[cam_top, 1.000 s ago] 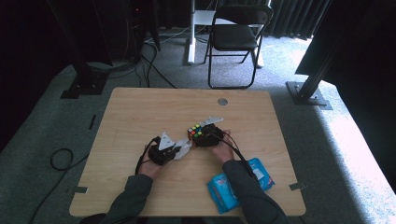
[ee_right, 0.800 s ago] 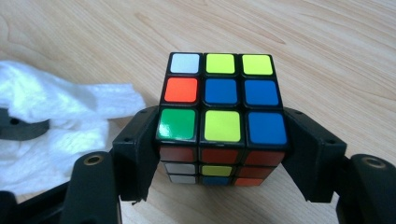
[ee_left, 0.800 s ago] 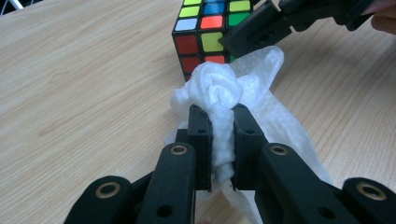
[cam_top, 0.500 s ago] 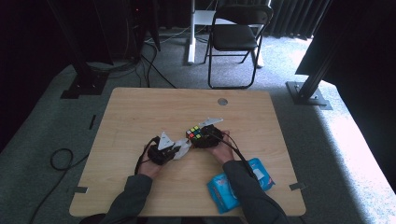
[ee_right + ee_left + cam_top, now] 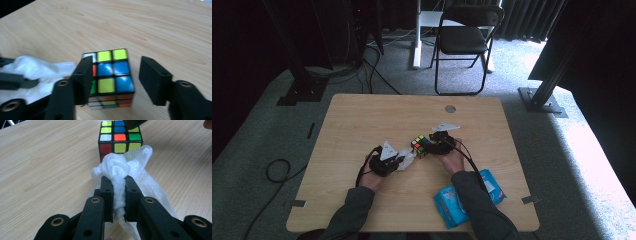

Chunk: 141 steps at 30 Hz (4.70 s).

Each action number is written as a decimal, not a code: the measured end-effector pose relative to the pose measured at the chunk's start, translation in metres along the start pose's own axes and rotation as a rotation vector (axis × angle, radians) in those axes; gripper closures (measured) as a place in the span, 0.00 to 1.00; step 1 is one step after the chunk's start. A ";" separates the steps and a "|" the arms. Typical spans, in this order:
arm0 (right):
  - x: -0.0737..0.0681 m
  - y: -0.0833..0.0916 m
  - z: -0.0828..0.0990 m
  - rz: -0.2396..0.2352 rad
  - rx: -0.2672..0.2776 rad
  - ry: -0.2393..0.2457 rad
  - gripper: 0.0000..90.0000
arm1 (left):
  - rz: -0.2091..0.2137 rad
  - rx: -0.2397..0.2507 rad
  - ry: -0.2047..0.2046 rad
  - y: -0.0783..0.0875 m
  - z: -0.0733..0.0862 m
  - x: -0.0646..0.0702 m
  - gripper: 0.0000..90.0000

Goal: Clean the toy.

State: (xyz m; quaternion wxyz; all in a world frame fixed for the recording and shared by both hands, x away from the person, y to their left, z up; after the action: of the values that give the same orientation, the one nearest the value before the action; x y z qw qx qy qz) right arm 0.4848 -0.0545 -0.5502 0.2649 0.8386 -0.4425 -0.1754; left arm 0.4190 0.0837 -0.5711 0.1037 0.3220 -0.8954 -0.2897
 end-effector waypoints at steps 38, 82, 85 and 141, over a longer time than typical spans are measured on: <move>0.008 -0.004 0.004 -0.040 -0.051 -0.131 0.78 | 0.004 -0.001 -0.003 -0.002 0.000 0.002 0.90; 0.059 0.003 0.013 0.059 -0.079 -0.436 0.90 | 0.000 0.002 0.000 -0.001 -0.001 0.000 0.90; 0.055 0.004 0.013 0.058 -0.075 -0.416 0.87 | 0.001 -0.003 -0.005 -0.001 0.000 0.000 0.90; 0.029 -0.015 0.004 0.028 -0.071 0.114 0.22 | 0.006 0.000 0.001 -0.002 -0.001 0.000 0.88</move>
State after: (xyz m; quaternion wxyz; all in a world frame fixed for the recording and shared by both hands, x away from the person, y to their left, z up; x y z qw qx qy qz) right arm 0.5087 -0.0731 -0.5638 0.3219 0.8309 -0.4319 -0.1392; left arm 0.4208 0.0823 -0.5719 0.1051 0.3197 -0.8962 -0.2893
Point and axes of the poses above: each handheld gripper's, and its own axes: y roughly backward along the jaws, z roughly out of its underside, x roughly to its right, the point moved 9 cm from there along -y, roughly forward along the jaws, and after that the axes turned 7 degrees about z, right-handed, at the moved point
